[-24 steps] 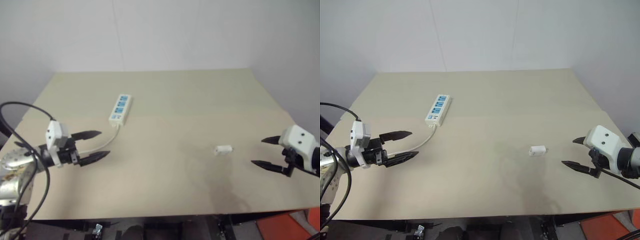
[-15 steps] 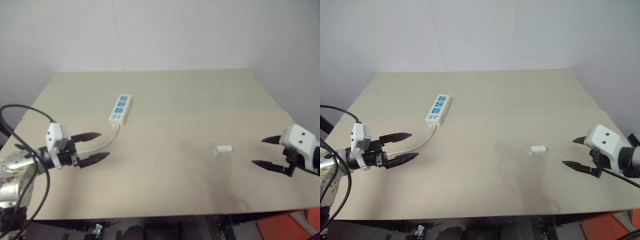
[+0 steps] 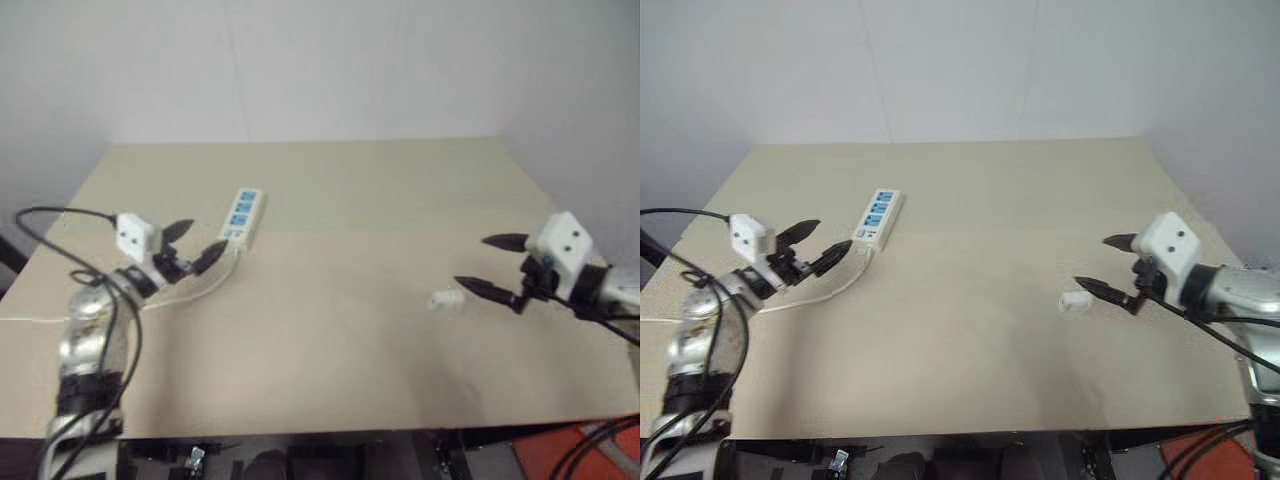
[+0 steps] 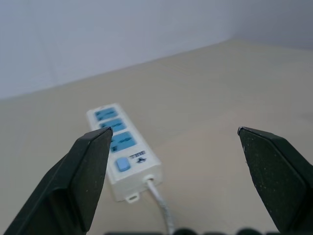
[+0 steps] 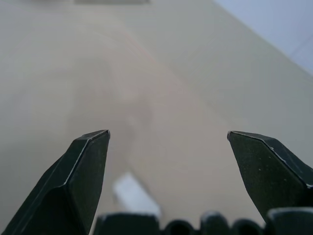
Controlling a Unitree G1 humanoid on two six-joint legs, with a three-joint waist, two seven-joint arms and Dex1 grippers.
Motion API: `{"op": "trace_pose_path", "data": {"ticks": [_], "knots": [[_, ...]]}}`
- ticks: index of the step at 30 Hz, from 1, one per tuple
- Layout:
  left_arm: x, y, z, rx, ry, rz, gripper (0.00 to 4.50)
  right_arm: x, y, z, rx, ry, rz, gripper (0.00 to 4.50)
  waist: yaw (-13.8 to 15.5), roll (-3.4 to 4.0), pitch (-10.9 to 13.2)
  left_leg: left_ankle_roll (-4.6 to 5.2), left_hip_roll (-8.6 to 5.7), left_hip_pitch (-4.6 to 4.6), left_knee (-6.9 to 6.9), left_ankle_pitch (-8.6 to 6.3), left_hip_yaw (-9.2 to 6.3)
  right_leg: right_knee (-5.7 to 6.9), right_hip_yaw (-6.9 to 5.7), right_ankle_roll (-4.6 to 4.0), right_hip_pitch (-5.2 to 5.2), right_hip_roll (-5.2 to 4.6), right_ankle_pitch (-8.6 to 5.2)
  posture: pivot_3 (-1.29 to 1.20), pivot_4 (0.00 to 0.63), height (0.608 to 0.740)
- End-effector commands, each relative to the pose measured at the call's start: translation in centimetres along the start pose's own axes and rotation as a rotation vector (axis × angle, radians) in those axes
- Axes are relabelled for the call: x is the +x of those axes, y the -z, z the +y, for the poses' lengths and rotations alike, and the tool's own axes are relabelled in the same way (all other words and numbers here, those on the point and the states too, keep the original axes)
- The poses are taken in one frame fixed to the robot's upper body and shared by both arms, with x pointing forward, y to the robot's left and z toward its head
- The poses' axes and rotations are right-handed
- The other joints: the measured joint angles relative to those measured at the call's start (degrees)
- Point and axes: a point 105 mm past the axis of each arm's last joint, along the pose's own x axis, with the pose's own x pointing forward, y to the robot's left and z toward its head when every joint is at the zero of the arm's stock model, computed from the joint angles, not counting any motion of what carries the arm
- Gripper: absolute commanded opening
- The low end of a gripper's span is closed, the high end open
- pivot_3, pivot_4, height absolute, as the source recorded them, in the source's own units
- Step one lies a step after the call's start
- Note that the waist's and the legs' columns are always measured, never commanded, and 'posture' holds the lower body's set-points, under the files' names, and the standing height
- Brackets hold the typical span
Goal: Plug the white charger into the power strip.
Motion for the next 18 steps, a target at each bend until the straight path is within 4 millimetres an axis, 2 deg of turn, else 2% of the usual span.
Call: {"op": "trace_pose_path", "data": {"ticks": [1, 7, 14, 18], "knots": [[2.3, -0.6, 1.7, -0.009, -0.17, -0.037, 4.49, 1.5, -2.1, 1.6, -0.027, -0.017, -0.08, 4.5, 0.2, -0.01, 0.0, 0.0, 0.0, -0.04, 0.0, 0.0, -0.01, 0.0, -0.01, 0.0, -0.02, 0.0, 0.0, 0.0, 0.15, 0.74], [5.4, 1.0, 1.4, -0.059, -0.226, -0.002, 4.49, 2.8, -3.0, 4.4, -0.005, -0.069, -0.121, 4.5, 0.6, -0.01, 0.0, -0.21, -0.05, -0.37, 0.03, 0.12, -0.02, 0.05, -0.15, 0.07, -0.18, -0.01, 0.05, 0.0, 0.15, 0.74], [6.6, 2.5, 1.5, -0.104, -0.284, 0.047, 4.49, 2.3, -2.6, 5.1, 0.006, -0.051, -0.09, 4.5, 0.7, -0.02, 0.0, -0.2, -0.1, -0.46, 0.03, 0.12, -0.03, 0.0, -0.2, 0.13, -0.2, -0.02, 0.08, 0.0, 0.15, 0.74], [7.0, 4.3, 0.4, -0.18, -0.259, 0.095, 4.49, 2.0, -2.3, 5.1, 0.016, -0.035, -0.077, 4.5, 0.7, -0.02, 0.0, -0.2, -0.1, -0.45, 0.04, 0.12, -0.02, 0.02, -0.21, 0.14, -0.18, -0.02, 0.08, 0.0, 0.15, 0.74]]}}
